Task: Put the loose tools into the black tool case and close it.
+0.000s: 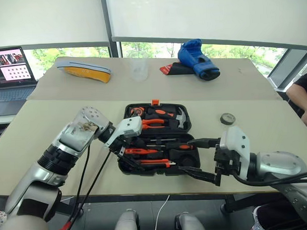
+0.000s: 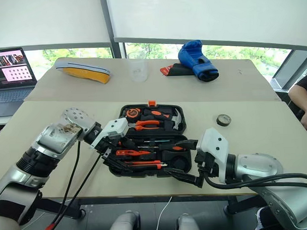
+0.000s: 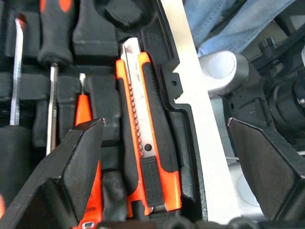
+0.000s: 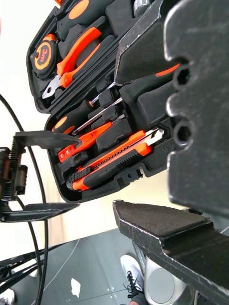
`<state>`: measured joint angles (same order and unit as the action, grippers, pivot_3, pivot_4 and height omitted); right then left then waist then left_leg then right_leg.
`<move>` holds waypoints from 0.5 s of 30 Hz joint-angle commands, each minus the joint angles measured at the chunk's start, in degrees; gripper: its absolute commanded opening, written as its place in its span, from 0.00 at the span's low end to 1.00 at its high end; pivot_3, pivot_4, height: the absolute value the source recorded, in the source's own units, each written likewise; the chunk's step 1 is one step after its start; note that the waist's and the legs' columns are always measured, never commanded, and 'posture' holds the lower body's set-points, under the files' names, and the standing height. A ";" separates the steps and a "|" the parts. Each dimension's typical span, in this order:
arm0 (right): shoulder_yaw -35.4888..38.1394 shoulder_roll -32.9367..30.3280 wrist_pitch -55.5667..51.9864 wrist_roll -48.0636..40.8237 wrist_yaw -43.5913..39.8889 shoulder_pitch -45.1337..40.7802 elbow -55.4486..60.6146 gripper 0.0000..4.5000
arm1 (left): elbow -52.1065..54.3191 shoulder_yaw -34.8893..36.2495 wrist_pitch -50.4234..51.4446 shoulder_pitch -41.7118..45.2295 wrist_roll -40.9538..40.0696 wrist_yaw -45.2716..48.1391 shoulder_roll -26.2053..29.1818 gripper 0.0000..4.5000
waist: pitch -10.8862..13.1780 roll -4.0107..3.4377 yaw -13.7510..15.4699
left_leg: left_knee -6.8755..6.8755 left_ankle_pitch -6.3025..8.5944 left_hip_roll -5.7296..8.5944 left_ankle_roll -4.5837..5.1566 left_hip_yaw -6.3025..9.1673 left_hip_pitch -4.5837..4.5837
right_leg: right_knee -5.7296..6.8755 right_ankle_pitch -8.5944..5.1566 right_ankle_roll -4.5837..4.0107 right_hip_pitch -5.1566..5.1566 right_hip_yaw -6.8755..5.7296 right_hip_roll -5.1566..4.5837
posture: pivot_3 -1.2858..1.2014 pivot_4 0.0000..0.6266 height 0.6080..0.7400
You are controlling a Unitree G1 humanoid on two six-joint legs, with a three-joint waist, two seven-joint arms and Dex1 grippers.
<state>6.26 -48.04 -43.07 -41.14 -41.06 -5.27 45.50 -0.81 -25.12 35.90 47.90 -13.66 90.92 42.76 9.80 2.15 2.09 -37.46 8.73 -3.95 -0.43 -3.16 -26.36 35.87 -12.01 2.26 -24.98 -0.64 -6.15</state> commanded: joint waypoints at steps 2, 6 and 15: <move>0.25 -0.31 1.29 0.47 -0.29 -0.82 0.35 1.00 | 1.16 -0.10 -3.58 -0.57 0.63 0.48 0.00 0.50 | 0.00 0.00 -0.02 | 0.00 0.00 0.00 0.00 0.00 0.00 | 0.01 0.00 0.00 0.00 0.00 0.00 | 0.52 0.24 1.00; 0.16 -0.36 1.20 0.60 -0.33 -0.99 0.27 1.00 | 0.20 -1.43 -8.32 -1.56 3.27 -0.45 -0.30 0.16 | 0.00 0.00 -0.01 | -0.01 0.00 0.00 0.00 0.00 0.00 | 0.02 0.00 0.00 0.00 0.00 0.00 | 0.52 0.24 1.00; -0.12 -0.08 1.26 1.07 0.12 -0.26 0.25 1.00 | -3.02 -6.93 -18.56 -3.49 11.80 -2.64 -2.20 0.01 | -0.01 -0.01 0.07 | -0.10 0.00 0.00 0.00 0.01 0.01 | 0.03 0.01 0.00 0.06 -0.01 0.00 | 0.52 0.24 1.00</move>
<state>5.37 -48.03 -43.06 -40.50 -41.05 -5.59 45.20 -3.38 -29.95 19.93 45.73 -3.98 88.31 40.99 9.79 2.14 2.17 -37.57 8.73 -3.95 -0.43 -3.16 -26.33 35.90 -12.00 2.26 -24.89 -0.64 -6.15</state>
